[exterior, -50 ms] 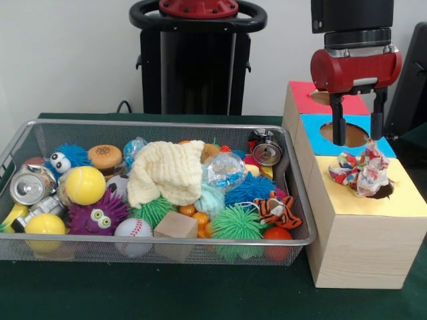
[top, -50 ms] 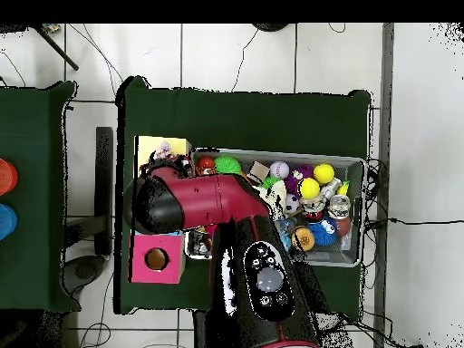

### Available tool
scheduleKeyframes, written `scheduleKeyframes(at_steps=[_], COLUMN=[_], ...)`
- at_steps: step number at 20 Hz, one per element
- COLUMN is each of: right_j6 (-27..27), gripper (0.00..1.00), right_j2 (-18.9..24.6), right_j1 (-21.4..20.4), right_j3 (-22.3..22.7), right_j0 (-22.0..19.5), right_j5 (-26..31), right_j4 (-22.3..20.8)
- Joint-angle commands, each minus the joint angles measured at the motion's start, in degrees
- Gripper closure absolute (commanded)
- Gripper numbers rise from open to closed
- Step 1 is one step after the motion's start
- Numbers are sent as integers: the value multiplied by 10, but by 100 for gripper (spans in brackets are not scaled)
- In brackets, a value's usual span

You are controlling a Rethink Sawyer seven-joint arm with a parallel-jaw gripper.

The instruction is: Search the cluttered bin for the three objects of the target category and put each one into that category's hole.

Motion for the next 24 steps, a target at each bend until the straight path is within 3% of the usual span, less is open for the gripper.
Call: scheduleKeyframes(at_steps=[1,2,24], right_j6=[67,66,60], gripper=[0,100,100], right_j2=[21,21,23], right_j1=[10,11,11], right_j3=[28,27,29], right_j0=[-14,-15,-19], right_j5=[50,51,40], right_j4=[21,22,14])
